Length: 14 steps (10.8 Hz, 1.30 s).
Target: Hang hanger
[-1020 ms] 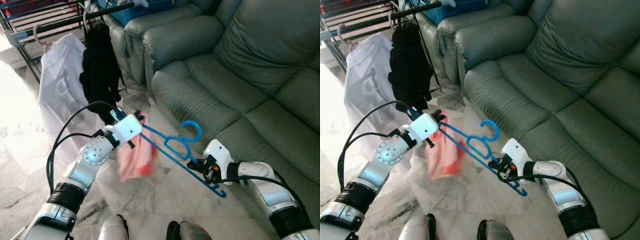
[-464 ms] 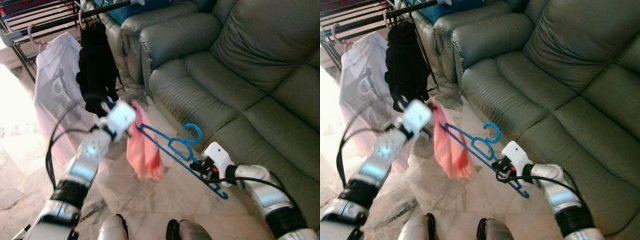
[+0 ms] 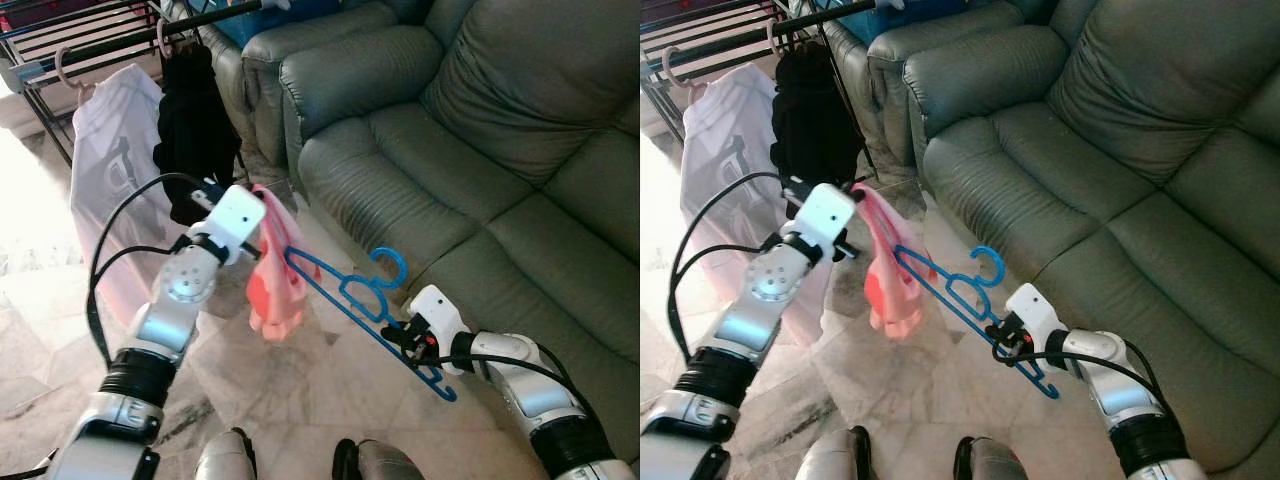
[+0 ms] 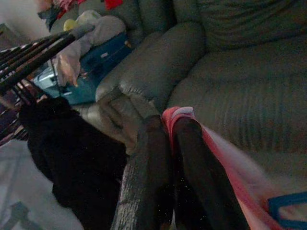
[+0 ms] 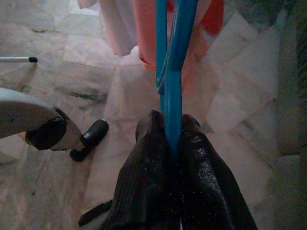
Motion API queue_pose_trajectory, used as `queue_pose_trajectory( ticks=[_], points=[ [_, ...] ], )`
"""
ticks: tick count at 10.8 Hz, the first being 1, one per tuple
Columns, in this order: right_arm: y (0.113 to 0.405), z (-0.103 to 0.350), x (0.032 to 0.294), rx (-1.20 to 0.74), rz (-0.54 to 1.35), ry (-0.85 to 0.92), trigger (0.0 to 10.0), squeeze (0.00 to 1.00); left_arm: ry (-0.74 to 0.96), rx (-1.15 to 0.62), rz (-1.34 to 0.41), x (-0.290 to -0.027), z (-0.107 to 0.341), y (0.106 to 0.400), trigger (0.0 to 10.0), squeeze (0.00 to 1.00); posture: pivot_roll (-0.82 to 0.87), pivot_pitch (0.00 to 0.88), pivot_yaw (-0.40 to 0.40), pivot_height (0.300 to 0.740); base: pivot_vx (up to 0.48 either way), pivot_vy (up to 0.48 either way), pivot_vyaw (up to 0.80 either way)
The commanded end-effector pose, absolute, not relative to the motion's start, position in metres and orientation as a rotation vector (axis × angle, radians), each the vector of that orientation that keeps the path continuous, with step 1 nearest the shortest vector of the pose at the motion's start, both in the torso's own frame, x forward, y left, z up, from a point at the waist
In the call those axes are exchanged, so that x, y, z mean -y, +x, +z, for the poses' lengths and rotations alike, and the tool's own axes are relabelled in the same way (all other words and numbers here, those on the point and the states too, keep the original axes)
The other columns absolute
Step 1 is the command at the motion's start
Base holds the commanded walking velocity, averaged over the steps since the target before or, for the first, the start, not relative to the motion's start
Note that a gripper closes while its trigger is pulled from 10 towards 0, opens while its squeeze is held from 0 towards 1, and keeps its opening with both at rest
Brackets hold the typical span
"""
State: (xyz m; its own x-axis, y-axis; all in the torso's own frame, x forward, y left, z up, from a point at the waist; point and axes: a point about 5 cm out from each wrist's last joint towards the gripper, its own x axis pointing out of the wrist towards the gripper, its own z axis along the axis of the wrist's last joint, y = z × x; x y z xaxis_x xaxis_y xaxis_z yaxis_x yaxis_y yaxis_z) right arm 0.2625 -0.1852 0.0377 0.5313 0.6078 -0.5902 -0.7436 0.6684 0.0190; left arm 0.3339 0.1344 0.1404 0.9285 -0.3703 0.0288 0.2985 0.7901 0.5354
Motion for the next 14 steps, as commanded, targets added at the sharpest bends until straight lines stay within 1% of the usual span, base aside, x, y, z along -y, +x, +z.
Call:
queue_pose_trajectory(
  ticks=[1,2,3,4,5,6,8,9,11,13,14],
  points=[
    [0.267,0.041,0.193,-0.59,0.777,-0.234,10.0,0.0,0.544,0.171,-0.397,-0.126,0.149,0.331,10.0,0.0,-0.06,0.132,-0.042,0.74,0.0,0.0,0.0],
    [0.274,0.039,0.196,-0.601,0.762,-0.238,10.0,0.0,0.512,0.197,-0.469,-0.112,0.158,0.326,10.0,0.0,-0.05,0.131,-0.042,0.74,0.0,0.0,0.0],
    [0.289,0.044,0.202,-0.578,0.691,-0.254,10.0,0.0,0.475,0.18,-0.552,-0.101,0.161,0.32,10.0,0.0,-0.05,0.128,-0.044,0.74,0.0,0.0,0.0],
    [0.293,0.047,0.203,-0.568,0.669,-0.259,10.0,0.0,0.483,0.185,-0.559,-0.1,0.161,0.319,10.0,0.0,-0.05,0.128,-0.044,0.74,0.0,0.0,0.0],
    [0.301,0.051,0.207,-0.551,0.601,-0.215,10.0,0.0,0.488,0.202,-0.601,-0.097,0.162,0.315,10.0,0.0,-0.04,0.129,-0.046,0.74,0.0,0.0,0.0],
    [0.303,0.05,0.21,-0.555,0.577,-0.182,10.0,0.0,0.441,0.25,-0.721,-0.089,0.166,0.304,10.0,0.0,-0.04,0.13,-0.046,0.74,0.0,0.0,0.0],
    [0.305,0.047,0.209,-0.553,0.567,-0.128,10.0,0.0,0.392,0.32,-0.828,-0.08,0.177,0.29,10.0,0.0,-0.04,0.132,-0.045,0.74,0.0,0.0,0.0],
    [0.308,0.045,0.21,-0.542,0.525,-0.083,10.0,0.0,0.37,0.327,-0.925,-0.073,0.177,0.282,10.0,0.0,-0.04,0.133,-0.044,0.74,0.0,0.0,0.0],
    [0.312,0.047,0.212,-0.514,0.48,-0.067,10.0,0.0,0.372,0.336,-1.013,-0.068,0.175,0.273,10.0,0.0,-0.04,0.138,-0.043,0.74,0.0,0.0,0.0],
    [0.318,0.052,0.22,-0.485,0.407,-0.046,10.0,0.0,0.394,0.316,-1.028,-0.071,0.169,0.271,10.0,0.0,-0.04,0.14,-0.045,0.74,0.0,0.0,0.0],
    [0.322,0.056,0.226,-0.456,0.34,-0.009,10.0,0.0,0.386,0.308,-1.036,-0.072,0.168,0.271,10.0,0.0,-0.04,0.14,-0.046,0.74,0.0,0.0,0.0]
  ],
)
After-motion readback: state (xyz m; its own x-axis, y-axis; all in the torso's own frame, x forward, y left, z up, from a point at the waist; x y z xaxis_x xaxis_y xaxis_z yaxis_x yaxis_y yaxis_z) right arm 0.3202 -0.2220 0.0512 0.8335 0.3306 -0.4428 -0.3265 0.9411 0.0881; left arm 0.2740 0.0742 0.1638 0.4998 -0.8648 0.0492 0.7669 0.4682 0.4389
